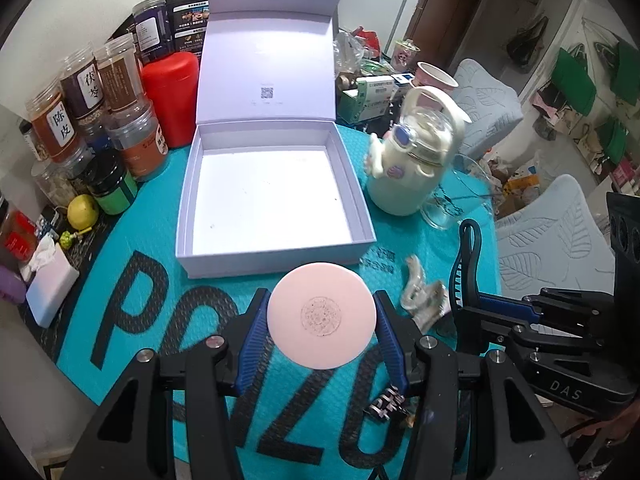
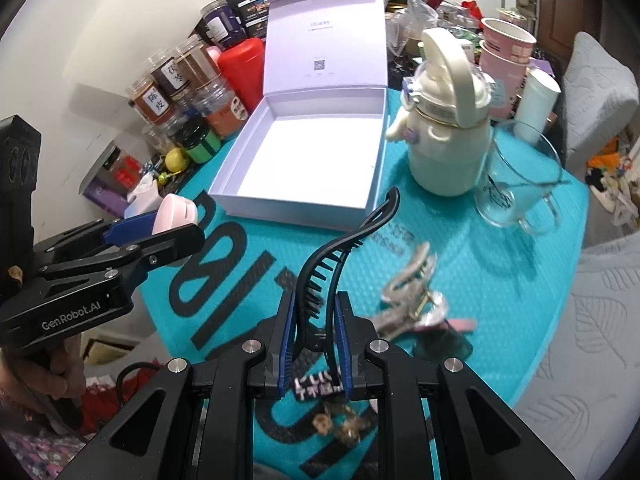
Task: Organize rigid objects
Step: 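Carry the pink compact and black claw clip over the open white box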
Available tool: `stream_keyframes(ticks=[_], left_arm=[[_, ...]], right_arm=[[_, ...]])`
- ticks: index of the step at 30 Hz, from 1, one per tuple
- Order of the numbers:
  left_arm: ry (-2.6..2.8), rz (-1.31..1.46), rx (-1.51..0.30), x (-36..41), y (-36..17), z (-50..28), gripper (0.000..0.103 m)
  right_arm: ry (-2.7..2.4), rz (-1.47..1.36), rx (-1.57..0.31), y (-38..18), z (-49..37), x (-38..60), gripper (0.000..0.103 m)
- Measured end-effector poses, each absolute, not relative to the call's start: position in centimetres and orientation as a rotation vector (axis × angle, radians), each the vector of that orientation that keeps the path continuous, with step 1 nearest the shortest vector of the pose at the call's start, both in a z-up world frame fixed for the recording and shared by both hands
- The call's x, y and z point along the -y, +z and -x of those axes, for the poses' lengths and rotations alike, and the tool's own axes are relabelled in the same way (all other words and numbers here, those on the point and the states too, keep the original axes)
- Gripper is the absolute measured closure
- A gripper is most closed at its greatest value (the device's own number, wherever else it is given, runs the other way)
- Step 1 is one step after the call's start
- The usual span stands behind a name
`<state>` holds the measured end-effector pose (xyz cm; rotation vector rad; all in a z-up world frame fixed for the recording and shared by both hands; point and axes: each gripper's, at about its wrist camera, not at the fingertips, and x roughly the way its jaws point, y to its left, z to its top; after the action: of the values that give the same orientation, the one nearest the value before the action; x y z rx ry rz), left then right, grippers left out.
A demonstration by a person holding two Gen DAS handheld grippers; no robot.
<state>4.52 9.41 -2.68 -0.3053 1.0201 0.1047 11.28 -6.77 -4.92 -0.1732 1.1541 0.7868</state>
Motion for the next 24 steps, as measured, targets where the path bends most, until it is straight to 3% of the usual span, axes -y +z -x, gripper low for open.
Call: stream_keyframes(ticks=[24], left_arm=[[0.087, 0.350, -1.067, -17.5, -6.4, -13.2, 0.052]], right_arm=[[0.835, 0.228, -1.131, -6.4, -18.5, -1.7, 0.084]])
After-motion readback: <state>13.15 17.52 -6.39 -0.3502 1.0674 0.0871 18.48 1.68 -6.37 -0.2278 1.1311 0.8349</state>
